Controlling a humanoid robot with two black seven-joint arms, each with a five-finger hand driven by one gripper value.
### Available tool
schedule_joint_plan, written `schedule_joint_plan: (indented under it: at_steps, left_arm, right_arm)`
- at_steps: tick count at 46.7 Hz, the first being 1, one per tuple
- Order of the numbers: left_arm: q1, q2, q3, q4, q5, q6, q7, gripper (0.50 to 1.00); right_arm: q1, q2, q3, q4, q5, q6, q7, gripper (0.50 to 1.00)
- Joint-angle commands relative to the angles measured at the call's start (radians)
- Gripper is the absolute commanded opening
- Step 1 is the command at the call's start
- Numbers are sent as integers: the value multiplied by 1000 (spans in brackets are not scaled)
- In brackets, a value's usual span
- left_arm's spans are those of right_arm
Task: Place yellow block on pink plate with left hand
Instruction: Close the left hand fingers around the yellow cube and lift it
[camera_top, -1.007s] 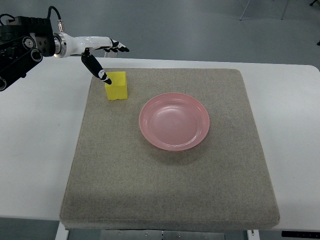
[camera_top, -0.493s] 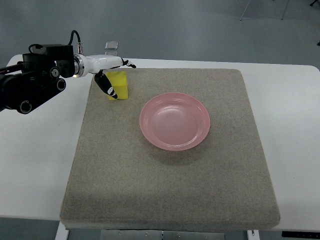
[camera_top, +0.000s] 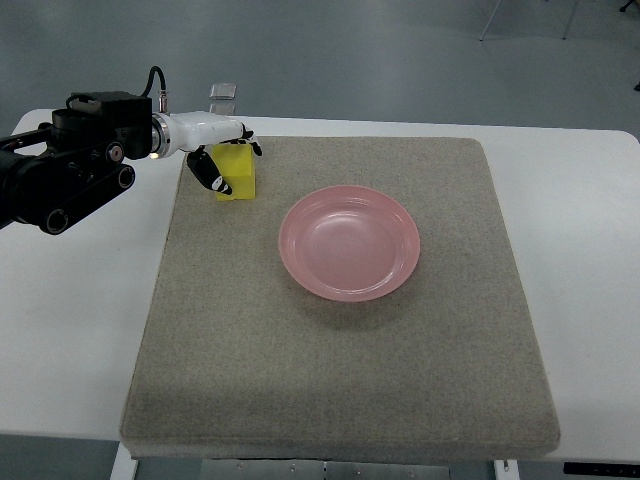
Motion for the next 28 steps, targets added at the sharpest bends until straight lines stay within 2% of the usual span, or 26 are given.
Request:
schedule_joint_plan:
  at_steps: [1, 8, 15, 22, 28]
  left_arm:
    - [-2, 0, 0, 1, 8, 0, 3, 733]
    - [-11, 2, -2, 0, 13, 0, 4, 639]
    - [-31, 9, -6, -8, 8, 0, 4, 501]
    - [-54, 43, -15, -49, -4, -2, -2, 500]
    - [-67, 106, -23, -166, -9, -6, -13, 500]
  right_arm:
    - [0, 0, 0, 1, 0, 0, 0, 924]
    - [0, 0, 0, 1, 0, 0, 0, 924]
    - [0, 0, 0, 1, 0, 0, 0, 924]
    - [0, 0, 0, 1, 0, 0, 0, 924]
    - [0, 0, 0, -1, 0, 0, 0, 924]
